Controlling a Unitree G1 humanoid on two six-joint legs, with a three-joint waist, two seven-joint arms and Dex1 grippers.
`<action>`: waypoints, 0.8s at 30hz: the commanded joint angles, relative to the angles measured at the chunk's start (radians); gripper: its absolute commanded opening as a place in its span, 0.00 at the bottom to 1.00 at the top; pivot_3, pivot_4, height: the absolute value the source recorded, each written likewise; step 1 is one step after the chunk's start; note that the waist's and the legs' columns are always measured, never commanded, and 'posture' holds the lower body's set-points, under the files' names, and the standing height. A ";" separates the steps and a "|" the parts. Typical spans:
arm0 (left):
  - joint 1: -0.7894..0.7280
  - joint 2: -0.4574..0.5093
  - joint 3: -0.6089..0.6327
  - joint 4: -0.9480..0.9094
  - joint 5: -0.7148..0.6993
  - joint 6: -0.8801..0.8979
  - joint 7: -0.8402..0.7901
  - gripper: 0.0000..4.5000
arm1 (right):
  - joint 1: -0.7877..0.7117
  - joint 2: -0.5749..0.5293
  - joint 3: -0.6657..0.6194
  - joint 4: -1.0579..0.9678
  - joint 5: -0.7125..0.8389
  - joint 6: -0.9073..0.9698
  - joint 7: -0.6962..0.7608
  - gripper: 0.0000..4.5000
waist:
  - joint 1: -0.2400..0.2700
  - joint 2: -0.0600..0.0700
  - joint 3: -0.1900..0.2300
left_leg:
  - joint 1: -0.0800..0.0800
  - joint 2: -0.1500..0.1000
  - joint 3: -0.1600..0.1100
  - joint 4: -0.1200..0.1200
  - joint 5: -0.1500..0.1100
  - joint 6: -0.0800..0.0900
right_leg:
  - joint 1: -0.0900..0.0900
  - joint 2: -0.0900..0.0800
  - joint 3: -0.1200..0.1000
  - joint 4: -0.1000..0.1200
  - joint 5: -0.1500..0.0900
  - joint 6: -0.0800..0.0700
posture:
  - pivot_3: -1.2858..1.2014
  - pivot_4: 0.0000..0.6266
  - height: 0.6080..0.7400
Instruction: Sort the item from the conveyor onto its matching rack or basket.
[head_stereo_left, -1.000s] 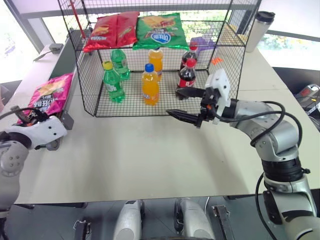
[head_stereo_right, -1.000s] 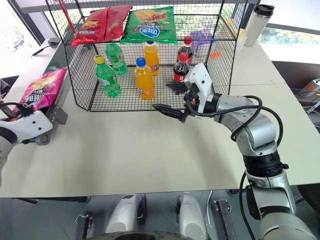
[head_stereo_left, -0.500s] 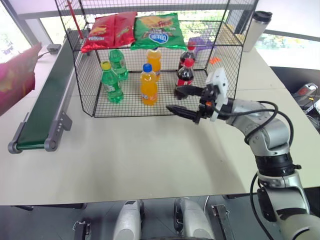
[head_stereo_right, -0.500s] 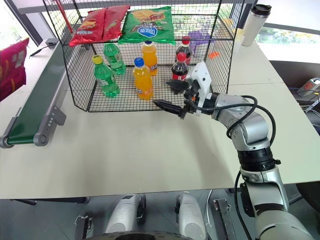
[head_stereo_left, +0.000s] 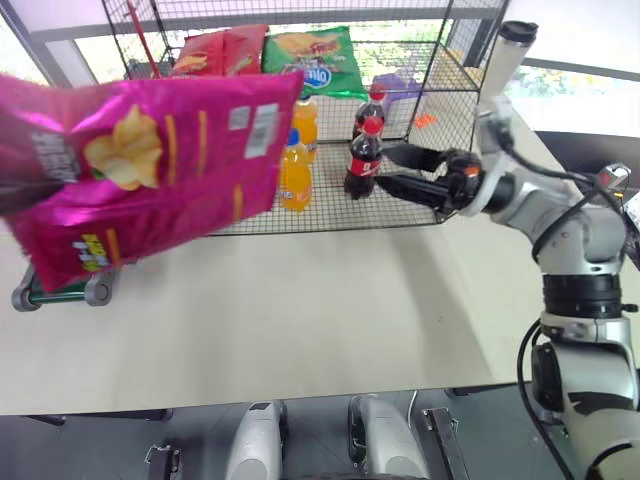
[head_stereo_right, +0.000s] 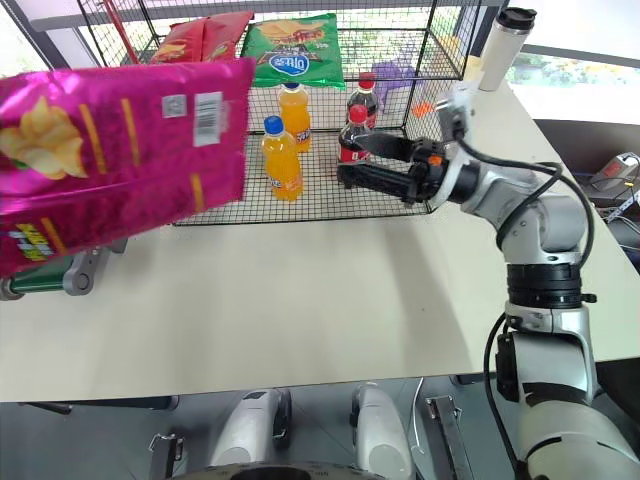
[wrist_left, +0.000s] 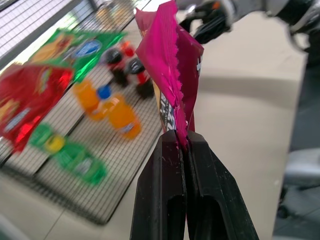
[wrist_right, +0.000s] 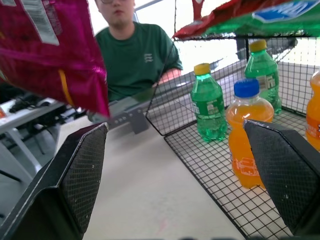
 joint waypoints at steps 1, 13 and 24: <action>-0.090 -0.018 -0.138 0.060 -0.110 -0.094 0.097 0.01 | -0.013 -0.019 -0.028 -0.013 0.027 -0.012 0.058 1.00 | -0.001 0.000 0.000 | 0.000 0.000 0.000 0.000 0.000 0.000 | 0.000 0.000 0.000 0.000 0.000 0.000 | 0.52 0.24 1.00; -0.245 -0.094 -0.488 0.152 -0.187 -0.310 0.121 0.01 | -0.063 0.045 -0.011 0.005 0.031 -0.058 0.133 1.00 | 0.000 0.000 0.000 | 0.002 0.000 0.002 0.000 0.000 0.000 | 0.001 0.001 0.002 0.000 0.000 0.000 | 0.52 0.24 1.00; -0.276 -0.131 -0.593 0.169 -0.174 -0.379 0.127 0.01 | -0.061 0.099 -0.023 -0.109 0.184 0.076 0.130 1.00 | 0.001 -0.001 0.000 | 0.002 0.000 0.001 0.000 0.000 0.000 | 0.001 0.001 0.002 0.000 0.000 0.001 | 0.52 0.24 1.00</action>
